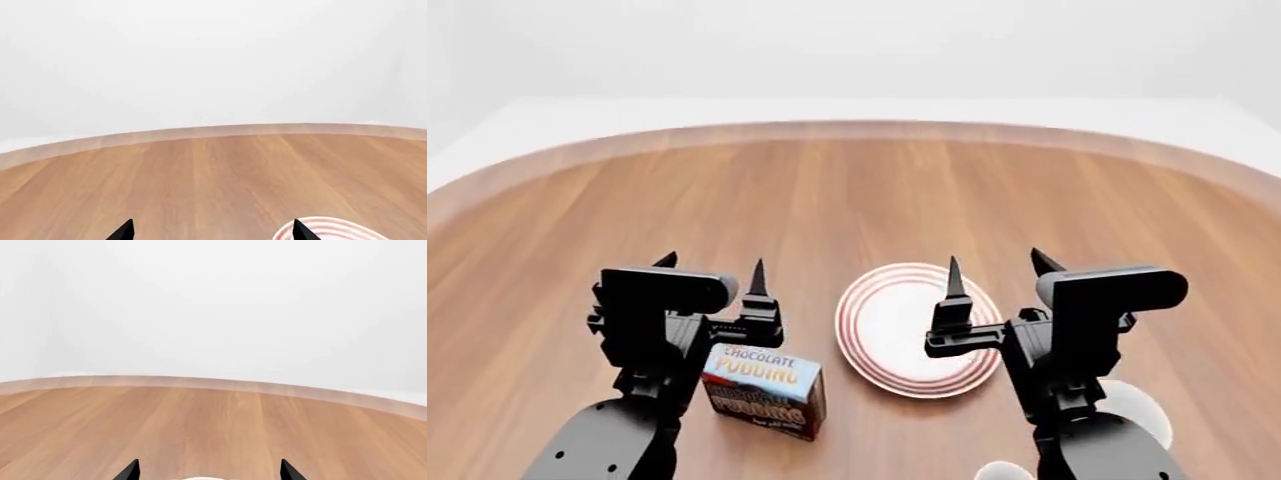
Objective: Put the chocolate pudding to the right of the plate.
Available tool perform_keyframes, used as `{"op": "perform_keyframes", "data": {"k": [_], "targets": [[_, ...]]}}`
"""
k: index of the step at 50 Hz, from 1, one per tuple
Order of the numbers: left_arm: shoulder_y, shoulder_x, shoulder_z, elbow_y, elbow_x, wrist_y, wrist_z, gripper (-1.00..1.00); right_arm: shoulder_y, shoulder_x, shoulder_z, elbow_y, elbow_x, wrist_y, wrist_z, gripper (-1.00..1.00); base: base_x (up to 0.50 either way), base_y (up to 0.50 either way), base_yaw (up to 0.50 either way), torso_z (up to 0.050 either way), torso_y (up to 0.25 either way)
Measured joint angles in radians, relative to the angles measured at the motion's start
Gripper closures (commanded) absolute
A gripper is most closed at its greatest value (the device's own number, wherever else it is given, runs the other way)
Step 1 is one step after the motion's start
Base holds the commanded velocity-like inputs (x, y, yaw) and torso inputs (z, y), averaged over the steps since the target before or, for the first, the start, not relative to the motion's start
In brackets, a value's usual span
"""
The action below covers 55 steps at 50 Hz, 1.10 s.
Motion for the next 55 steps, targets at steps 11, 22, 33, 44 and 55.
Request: {"op": "perform_keyframes", "data": {"k": [11, 22, 33, 44, 55], "targets": [[-0.001, -0.005, 0.000, -0.003, -0.006, 0.005, -0.005, -1.00, 0.001, 0.002, -0.003, 0.011, 0.008, -0.006, 0.003, -1.00, 0.50, 0.03, 0.00, 0.000, 0.001], [0.000, -0.009, 0.000, -0.004, -0.014, 0.009, -0.009, -1.00, 0.001, 0.004, -0.007, 0.016, 0.014, -0.010, 0.008, -1.00, 0.45, 0.00, 0.00, 0.000, 0.001], [0.000, -0.014, 0.000, 0.002, -0.021, 0.008, -0.015, -1.00, 0.003, 0.007, -0.009, 0.015, 0.022, -0.002, 0.017, -1.00, 0.00, 0.00, 0.00, 0.000, 0.001], [0.000, -0.020, -0.001, 0.007, -0.031, 0.005, -0.020, -1.00, 0.019, 0.040, -0.026, -0.047, 0.045, 0.126, 0.029, -1.00, 0.00, 0.00, 0.00, 0.000, 0.000], [0.000, -0.024, 0.000, 0.008, -0.038, 0.006, -0.024, -1.00, 0.031, 0.067, -0.004, -0.166, 0.109, 0.322, 0.039, -1.00, 0.00, 0.00, 0.00, 0.000, 0.000]]}}
